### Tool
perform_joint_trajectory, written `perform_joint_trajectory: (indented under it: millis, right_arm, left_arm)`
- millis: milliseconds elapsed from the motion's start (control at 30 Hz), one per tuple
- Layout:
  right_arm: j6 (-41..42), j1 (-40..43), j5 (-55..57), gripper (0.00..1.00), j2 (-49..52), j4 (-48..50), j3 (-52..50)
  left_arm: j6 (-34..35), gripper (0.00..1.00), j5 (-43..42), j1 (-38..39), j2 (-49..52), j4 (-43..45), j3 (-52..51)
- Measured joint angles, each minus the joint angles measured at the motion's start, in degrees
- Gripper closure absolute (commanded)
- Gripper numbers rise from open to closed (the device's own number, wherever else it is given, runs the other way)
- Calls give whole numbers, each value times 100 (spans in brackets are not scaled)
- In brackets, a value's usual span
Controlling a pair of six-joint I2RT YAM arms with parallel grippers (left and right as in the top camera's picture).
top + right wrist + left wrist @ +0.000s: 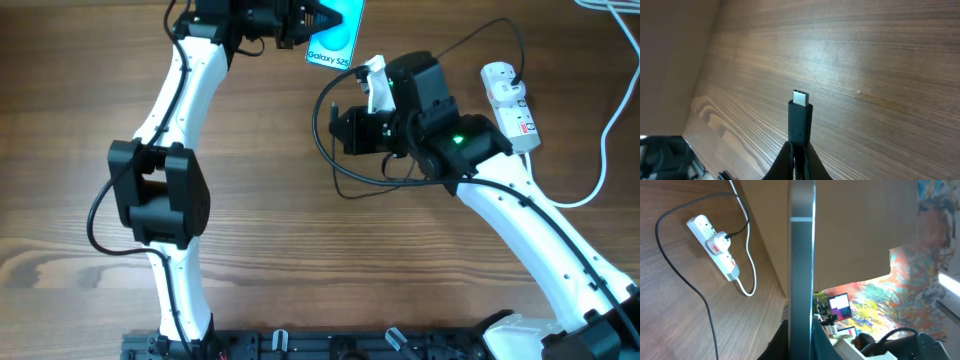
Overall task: Plug charger to phone and switch on socket
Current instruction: 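Raise the cable plug with the right gripper under the phone's bottom port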
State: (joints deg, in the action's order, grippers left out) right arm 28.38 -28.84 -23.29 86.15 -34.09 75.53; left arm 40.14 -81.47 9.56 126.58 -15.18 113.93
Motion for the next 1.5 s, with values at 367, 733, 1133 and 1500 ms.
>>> perform_joint_trajectory:
  millis: [367,733,1133,1500]
  right_arm:
    - [140,0,688,96,0,31,0]
    - [249,0,944,96,7,245,0]
    - [352,17,986,96,192,503,0]
    - [442,55,785,96,192,411,0]
  left_arm:
    - [-1126,96,463,214,-2,-627,2]
    - [-1204,96,472,389,-7,-715,0]
    - [-1285,96,468,389,-94,-901,2]
    - [-1591,96,623,389,-103,-1099,2]
